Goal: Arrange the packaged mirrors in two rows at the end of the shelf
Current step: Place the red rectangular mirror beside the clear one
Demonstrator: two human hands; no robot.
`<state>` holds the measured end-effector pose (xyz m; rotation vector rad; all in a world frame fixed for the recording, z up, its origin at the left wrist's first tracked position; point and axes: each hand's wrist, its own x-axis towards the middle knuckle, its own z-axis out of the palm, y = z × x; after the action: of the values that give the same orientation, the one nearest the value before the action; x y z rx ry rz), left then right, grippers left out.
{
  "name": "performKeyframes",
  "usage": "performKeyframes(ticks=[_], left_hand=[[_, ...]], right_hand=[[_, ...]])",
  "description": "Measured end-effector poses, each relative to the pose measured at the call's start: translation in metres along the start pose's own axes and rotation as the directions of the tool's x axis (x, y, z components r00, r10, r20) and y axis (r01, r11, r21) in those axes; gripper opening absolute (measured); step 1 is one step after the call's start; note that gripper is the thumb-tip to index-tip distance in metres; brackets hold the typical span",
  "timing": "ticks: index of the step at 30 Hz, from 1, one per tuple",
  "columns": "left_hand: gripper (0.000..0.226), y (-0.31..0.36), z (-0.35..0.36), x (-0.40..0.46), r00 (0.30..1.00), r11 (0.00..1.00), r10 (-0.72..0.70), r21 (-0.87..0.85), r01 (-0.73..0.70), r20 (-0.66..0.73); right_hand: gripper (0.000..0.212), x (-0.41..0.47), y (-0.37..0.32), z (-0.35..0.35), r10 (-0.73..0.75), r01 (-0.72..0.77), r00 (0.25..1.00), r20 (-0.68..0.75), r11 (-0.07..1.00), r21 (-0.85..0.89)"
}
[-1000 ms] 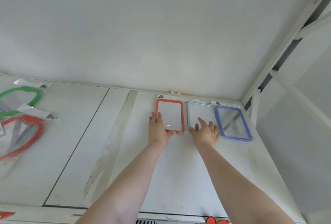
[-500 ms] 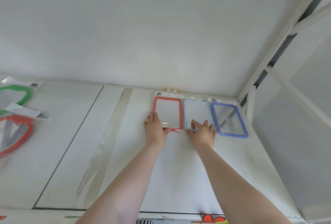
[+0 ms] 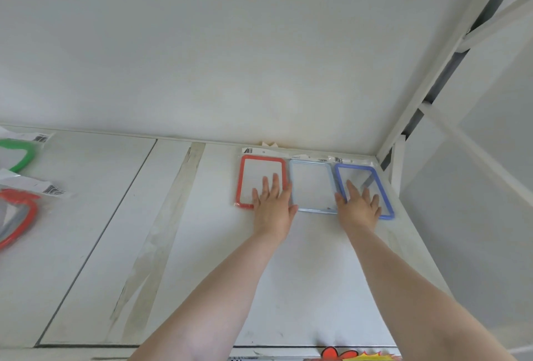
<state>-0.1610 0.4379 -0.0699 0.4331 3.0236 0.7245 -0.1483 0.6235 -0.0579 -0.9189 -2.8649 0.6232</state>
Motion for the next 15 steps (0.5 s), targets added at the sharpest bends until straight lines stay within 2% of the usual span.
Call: performKeyframes(ticks=[3,7,11,15], left_hand=[[0.056,0.008,0.009,0.008,0.997,0.999,-0.046,0.003,0.046,0.059],[0.051,0.006,0.014,0.011,0.997,0.995,-0.061,0.082,0.056,0.055],[0.052,0.010,0.009,0.010,0.996,0.996,-0.071,0.049,0.068,0.058],[0.054,0.012,-0.007,0.012,0.992,0.993,-0.111,0.038,0.109,0.061]], right_hand=[[0.059,0.006,0.014,0.008,-0.016,0.023,0.996,0.091,0.996,-0.081],[0.058,0.003,0.019,0.012,-0.046,0.056,0.995,0.092,0.992,-0.114],[0.060,0.005,0.015,0.003,-0.037,0.048,0.994,0.105,0.994,-0.102],[0.058,0.008,0.003,-0.016,-0.074,0.078,0.996,0.052,0.995,-0.064]])
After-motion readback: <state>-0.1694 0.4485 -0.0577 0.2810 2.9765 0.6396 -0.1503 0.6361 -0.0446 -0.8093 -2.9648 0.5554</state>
